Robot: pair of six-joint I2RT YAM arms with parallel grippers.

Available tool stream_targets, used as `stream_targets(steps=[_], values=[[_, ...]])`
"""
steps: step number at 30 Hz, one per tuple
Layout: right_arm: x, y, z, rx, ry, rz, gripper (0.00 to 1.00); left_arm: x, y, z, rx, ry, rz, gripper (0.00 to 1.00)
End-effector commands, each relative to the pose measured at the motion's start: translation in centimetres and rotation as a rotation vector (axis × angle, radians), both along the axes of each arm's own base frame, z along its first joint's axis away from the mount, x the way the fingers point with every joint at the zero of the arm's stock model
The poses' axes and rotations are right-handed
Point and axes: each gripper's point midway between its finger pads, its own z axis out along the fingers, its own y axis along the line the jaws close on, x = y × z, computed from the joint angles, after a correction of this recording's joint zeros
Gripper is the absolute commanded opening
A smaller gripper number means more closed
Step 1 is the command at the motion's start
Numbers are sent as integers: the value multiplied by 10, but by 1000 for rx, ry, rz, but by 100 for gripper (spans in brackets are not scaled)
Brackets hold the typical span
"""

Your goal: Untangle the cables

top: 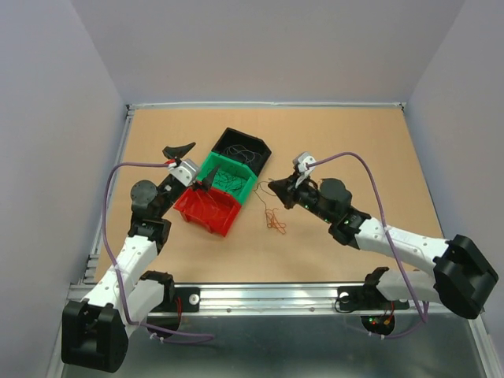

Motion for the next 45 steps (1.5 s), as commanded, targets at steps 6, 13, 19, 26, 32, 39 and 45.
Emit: stream_targets(steps=[6,13,19,26,32,39,45], values=[[39,3,67,124,-177,-143,0,1,4,21,-11,-89,23,99],[55,18,133,240,-268,-152,1,-1,1,17,2,-83,2,99],[50,15,194,321,-364,-144,1,-6,-12,2,58,-73,-87,99],[31,-4,261,434,-445,-143,0,-6,-19,-2,48,-40,-128,99],[20,-15,293,496,-462,-144,1,1,-25,0,-21,-12,-159,99],[5,-15,308,540,-452,-86,1,-30,-70,5,-16,-3,-498,99],[0,-16,306,539,-445,-67,1,-53,-90,13,-23,-40,-608,99]])
